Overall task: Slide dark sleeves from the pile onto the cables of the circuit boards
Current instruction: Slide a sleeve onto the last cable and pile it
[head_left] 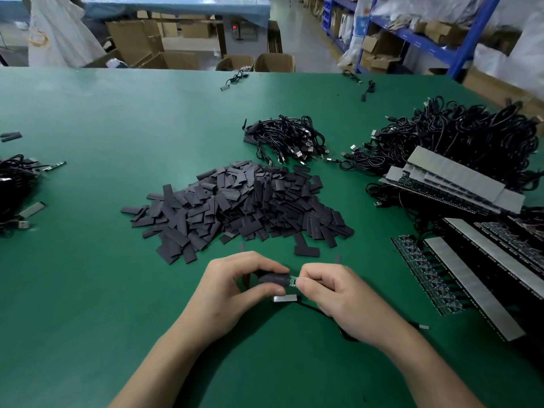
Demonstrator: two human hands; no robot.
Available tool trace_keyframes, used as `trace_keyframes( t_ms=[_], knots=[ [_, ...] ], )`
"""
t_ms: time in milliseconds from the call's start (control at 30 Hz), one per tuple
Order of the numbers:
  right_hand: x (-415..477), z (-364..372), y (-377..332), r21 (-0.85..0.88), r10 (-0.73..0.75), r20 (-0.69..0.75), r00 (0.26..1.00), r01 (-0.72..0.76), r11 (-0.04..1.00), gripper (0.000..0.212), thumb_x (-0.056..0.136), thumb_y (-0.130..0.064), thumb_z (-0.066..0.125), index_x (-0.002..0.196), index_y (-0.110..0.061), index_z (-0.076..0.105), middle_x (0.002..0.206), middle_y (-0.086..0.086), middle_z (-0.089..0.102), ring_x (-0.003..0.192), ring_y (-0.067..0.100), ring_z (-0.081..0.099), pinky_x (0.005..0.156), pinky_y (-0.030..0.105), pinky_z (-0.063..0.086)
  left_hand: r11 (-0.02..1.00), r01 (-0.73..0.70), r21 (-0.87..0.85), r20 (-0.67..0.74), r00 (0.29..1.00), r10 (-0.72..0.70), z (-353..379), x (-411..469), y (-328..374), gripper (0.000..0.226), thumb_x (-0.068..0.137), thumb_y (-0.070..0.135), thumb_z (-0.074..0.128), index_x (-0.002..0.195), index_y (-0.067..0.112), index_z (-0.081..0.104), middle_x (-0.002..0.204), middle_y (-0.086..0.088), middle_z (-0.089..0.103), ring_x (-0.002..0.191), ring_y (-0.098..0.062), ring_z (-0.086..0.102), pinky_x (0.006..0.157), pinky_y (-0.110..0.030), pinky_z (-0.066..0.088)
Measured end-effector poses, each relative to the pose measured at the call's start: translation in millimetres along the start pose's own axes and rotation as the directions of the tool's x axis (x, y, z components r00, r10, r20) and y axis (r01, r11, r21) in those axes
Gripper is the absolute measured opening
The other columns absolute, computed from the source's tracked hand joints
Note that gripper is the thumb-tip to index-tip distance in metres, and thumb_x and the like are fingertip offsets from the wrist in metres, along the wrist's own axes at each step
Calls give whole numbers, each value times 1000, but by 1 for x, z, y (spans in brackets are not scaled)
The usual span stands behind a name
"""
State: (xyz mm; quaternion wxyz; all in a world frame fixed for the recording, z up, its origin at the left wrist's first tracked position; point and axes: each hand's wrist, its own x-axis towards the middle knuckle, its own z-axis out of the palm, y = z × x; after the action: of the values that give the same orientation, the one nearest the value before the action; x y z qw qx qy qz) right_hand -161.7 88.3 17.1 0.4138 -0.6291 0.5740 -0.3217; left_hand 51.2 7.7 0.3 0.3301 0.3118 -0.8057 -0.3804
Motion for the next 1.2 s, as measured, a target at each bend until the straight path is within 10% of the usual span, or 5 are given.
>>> trace_keyframes(
  t_ms=[1200],
  knots=[
    [5, 7, 7, 89, 66, -72, 995, -59, 994, 22, 89, -51, 56, 88, -34, 69, 73, -2, 63, 69, 6, 53, 70, 34, 44, 1000, -10, -13, -71, 997, 9, 8, -1, 4, 18, 80, 30, 83, 97, 25, 81, 91, 18, 76, 86, -8, 71, 79, -17, 50]
  ],
)
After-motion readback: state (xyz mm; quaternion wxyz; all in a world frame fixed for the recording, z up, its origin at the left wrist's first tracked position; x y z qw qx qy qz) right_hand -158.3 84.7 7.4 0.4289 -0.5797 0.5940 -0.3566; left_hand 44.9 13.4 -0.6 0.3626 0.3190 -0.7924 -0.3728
